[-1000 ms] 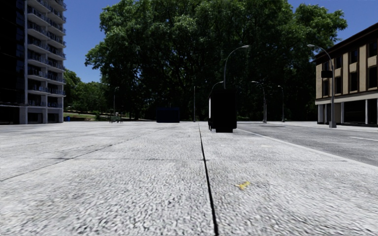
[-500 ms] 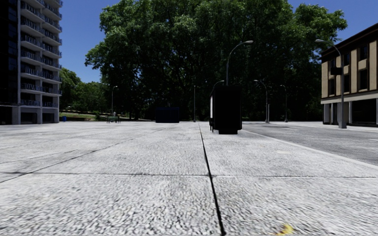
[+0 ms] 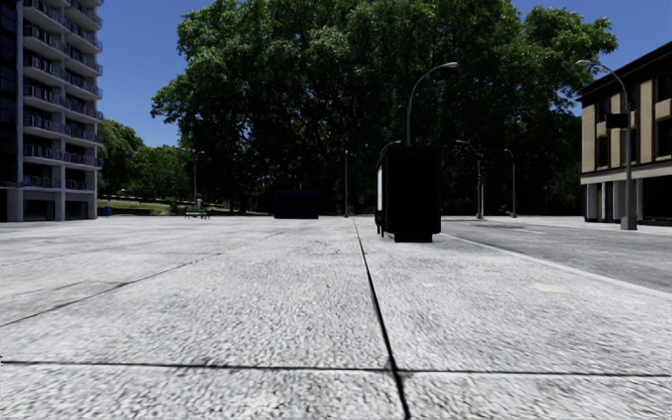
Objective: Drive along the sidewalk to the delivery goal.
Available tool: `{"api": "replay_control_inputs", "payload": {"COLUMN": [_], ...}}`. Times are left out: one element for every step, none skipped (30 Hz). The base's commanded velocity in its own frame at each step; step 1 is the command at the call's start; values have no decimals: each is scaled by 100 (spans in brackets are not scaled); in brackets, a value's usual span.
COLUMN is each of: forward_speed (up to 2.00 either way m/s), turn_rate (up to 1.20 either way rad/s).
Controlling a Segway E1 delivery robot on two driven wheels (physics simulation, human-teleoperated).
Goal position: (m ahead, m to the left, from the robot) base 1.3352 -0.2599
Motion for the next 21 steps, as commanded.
{"api": "replay_control_inputs", "payload": {"forward_speed": [189, 189, 189, 189, 189, 189, 189, 189, 188, 188, 188, 188, 188, 181, 177, 176, 176, 176, 176, 176, 176], "turn_rate": [-45, -46, -37, -37, 0, 0, 0, 0, 0, 0, 0, 0, 0, 0, 0, 0, 0, 0, 0, 0, 0]}}
